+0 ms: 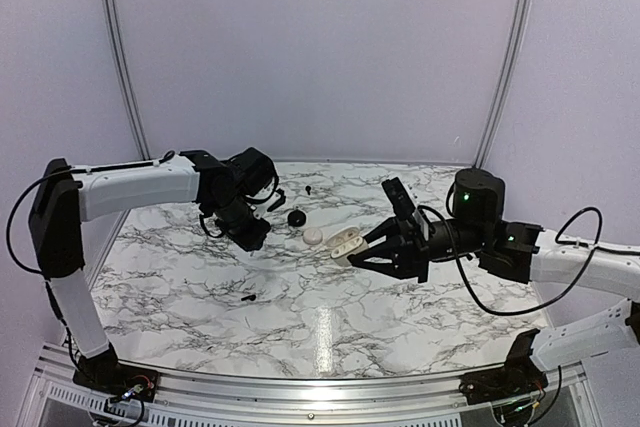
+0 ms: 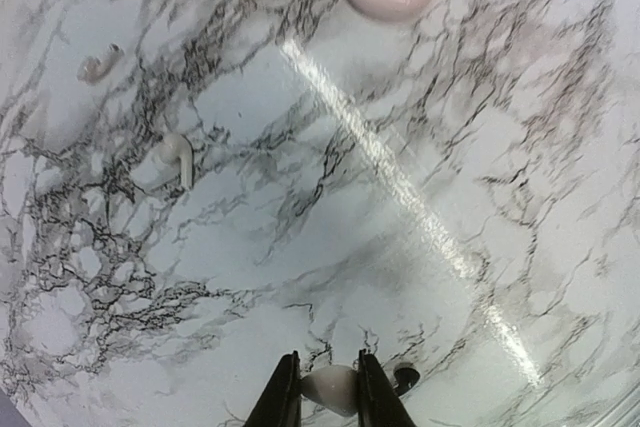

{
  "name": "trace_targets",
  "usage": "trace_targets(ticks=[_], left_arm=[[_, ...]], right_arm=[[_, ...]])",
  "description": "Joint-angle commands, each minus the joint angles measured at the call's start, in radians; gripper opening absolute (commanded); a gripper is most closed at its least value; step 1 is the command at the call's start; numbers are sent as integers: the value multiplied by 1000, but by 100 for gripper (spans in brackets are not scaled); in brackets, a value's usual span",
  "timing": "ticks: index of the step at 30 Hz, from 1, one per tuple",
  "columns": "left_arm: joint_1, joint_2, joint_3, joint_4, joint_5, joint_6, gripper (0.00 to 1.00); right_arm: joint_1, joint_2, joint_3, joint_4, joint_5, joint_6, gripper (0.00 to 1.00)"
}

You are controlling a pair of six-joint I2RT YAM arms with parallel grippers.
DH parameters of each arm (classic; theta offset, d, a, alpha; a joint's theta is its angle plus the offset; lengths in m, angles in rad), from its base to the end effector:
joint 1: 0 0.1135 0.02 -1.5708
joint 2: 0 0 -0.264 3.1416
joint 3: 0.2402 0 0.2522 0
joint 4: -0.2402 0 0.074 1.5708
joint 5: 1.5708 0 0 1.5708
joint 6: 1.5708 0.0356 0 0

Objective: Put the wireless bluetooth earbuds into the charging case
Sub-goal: Pick up the left earbud from the center of the board, then insert the left earbud into the left side groove of the charging case.

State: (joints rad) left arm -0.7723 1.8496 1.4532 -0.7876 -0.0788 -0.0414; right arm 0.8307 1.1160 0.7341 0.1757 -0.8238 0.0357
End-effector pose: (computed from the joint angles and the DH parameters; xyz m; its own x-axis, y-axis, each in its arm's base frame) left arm 0.2764 -0.2653 0.2267 -0.6907 0.6153 -0.3799 0.6463 0.7609 0.0572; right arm 0.1492 0.2021 0.2949 -0.1732 -0.1537 -0.9728 -0.9805 -0.0667 0.1851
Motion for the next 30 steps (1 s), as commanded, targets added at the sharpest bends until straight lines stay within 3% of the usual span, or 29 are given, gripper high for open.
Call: trace_targets(ticks=[1, 7, 19, 30], left_arm=[[0, -148, -46, 139, 62, 7, 16], [-10, -413, -186, 391, 193, 9, 16], [-131, -708, -322, 660, 188, 1, 15], [-264, -754, -375, 841, 308, 106, 15]], right_arm=[[-6, -37, -15, 119, 53, -3, 0], [-2, -78, -63, 242, 96, -32, 0], [69, -137, -116, 345, 320, -180, 0], [71, 21, -12, 325, 133, -42, 0]])
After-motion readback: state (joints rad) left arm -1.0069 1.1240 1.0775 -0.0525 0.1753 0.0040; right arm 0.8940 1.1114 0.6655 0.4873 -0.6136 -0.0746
